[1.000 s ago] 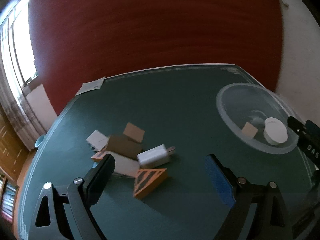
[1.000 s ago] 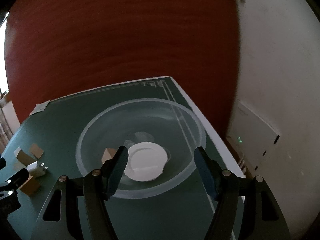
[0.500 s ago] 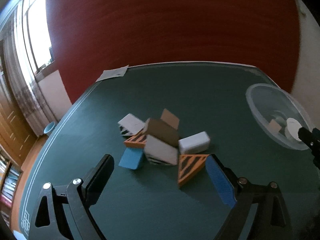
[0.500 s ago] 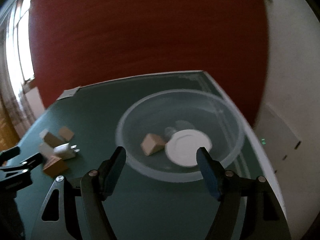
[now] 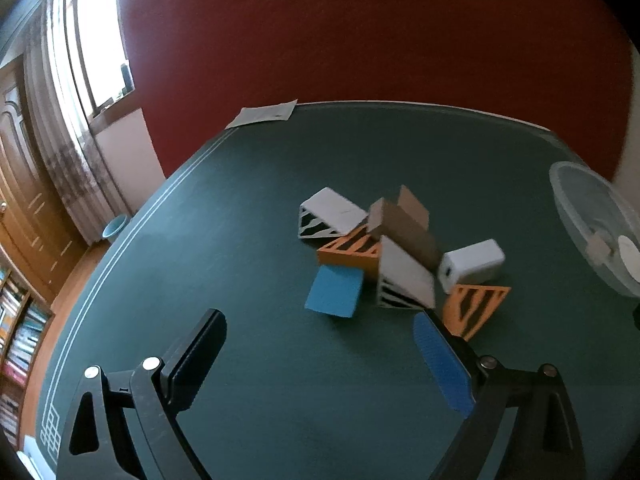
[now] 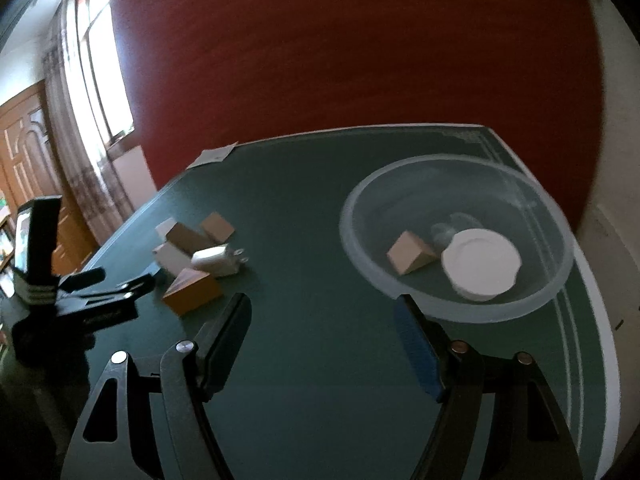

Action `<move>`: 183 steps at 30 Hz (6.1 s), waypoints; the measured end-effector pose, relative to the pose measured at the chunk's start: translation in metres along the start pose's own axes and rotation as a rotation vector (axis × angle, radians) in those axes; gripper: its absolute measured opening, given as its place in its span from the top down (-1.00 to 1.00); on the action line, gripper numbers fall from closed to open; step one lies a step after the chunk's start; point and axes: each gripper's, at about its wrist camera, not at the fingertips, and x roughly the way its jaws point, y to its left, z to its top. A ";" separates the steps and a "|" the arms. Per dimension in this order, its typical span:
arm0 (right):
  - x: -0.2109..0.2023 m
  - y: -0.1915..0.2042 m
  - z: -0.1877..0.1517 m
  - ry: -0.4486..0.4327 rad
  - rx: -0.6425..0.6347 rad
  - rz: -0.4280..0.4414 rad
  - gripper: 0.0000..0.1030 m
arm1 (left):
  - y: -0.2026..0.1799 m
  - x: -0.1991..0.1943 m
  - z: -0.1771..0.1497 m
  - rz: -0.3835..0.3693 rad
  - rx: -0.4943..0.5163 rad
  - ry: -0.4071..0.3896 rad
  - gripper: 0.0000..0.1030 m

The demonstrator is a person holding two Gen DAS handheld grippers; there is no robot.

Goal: Organize rigid objects
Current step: 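Move both tools back from the bowl to the block pile, then grasp the blue square block with the left tool while the right tool grasps the orange striped triangle, then carry the orange triangle into the bowl and open the right tool while the left tool carries the blue block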

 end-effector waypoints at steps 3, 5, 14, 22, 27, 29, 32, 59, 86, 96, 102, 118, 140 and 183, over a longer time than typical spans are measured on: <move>0.000 0.006 -0.003 0.015 -0.014 0.022 -0.46 | 0.007 0.004 0.000 0.008 -0.014 0.006 -0.88; 0.001 0.011 -0.006 0.030 -0.024 0.040 -0.46 | 0.011 0.007 -0.001 0.014 -0.023 0.014 -0.88; 0.010 0.033 -0.019 0.096 -0.068 0.101 -0.46 | 0.020 0.025 0.001 0.025 -0.033 0.037 -0.87; 0.019 0.042 -0.024 0.145 -0.062 0.107 -0.46 | 0.014 0.040 0.003 -0.036 0.003 0.060 -0.50; 0.027 0.047 -0.026 0.187 -0.039 0.112 -0.46 | 0.009 0.041 0.007 -0.123 0.030 0.057 0.12; 0.029 0.050 -0.024 0.190 -0.033 0.116 -0.46 | 0.005 0.040 0.006 -0.158 0.054 0.050 0.39; 0.034 0.055 -0.020 0.203 -0.015 0.121 -0.46 | 0.008 0.035 0.001 -0.183 0.062 0.037 0.40; 0.108 0.112 0.012 0.248 -0.077 0.091 -0.46 | 0.050 0.023 -0.017 -0.237 -0.010 0.063 -0.29; 0.104 0.115 0.009 0.201 -0.120 0.010 0.28 | 0.051 0.023 -0.017 -0.216 0.008 0.044 0.34; 0.096 0.109 0.007 0.185 -0.085 0.034 0.31 | 0.053 0.023 -0.017 -0.206 0.005 0.042 0.39; 0.086 0.101 0.010 0.166 -0.050 0.044 0.32 | 0.059 0.023 -0.016 -0.222 -0.008 0.052 0.39; 0.060 0.080 0.014 0.119 0.027 0.057 0.32 | 0.091 0.018 -0.019 -0.226 -0.068 0.063 0.39; 0.001 -0.013 0.022 0.012 0.164 -0.078 0.32 | 0.025 -0.024 0.012 -0.294 0.059 -0.032 0.39; -0.032 -0.114 0.014 -0.218 0.365 -0.529 -0.01 | -0.184 -0.053 0.067 -0.573 0.338 -0.092 0.38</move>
